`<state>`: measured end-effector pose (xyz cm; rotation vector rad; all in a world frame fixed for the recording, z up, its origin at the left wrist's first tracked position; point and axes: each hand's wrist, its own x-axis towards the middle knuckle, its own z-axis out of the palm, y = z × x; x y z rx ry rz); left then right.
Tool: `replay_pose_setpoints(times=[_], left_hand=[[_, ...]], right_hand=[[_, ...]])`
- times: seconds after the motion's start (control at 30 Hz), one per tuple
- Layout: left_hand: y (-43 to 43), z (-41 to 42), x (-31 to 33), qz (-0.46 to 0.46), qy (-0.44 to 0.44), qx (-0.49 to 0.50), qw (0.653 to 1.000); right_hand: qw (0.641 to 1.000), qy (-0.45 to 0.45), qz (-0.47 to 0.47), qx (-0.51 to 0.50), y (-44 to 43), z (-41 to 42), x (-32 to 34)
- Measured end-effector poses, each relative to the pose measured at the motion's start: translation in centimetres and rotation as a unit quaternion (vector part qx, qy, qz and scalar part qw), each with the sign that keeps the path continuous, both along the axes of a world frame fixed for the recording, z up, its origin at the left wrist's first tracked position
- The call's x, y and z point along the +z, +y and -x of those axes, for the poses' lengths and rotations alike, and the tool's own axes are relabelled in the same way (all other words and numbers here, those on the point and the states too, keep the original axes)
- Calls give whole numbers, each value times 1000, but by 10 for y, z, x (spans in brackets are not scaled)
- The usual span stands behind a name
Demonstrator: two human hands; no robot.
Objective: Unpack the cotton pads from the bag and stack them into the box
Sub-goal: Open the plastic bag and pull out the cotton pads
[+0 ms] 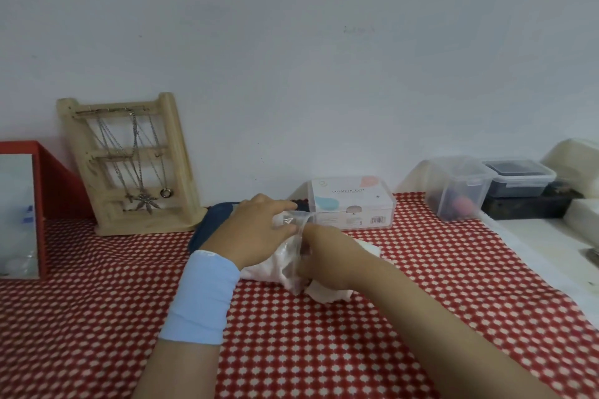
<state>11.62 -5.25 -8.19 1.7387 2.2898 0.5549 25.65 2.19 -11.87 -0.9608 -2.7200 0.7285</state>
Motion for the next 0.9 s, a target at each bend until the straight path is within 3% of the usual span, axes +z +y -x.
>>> replay_pose_setpoints(times=[0.07,0.2,0.3,0.43,0.57,0.63,0.7,0.77,0.83,0.9], left_hand=[[0,0,2,5,-35,-13,999],[-5,3,8,37,-93,2,995],[-9,8,7,55,-75,2,996],[-10,11,4,35,-32,8,999],[-8,8,7,-14,-60,20,998],[-6,13,6,-39,-12,87,995],[-6,18,2,-20,18,150,988],[-5,18,-2,12,-8,153,988],[-3,13,-4,2,-29,132,991],[-1,9,-4,-37,-10,122,992]], right_hand=[[998,11,-55,-24,0,5,-2],[997,60,-17,-39,5,-1,2],[996,61,-49,-31,12,-19,21],[987,-47,-141,-55,27,-43,41],[987,-156,-34,-11,30,-55,44],[991,-132,-21,-20,28,-59,54],[990,-73,-103,-56,25,-59,63],[987,10,-149,-64,18,-52,63],[992,51,-116,-21,8,-41,56],[997,24,-78,1,2,-34,49]])
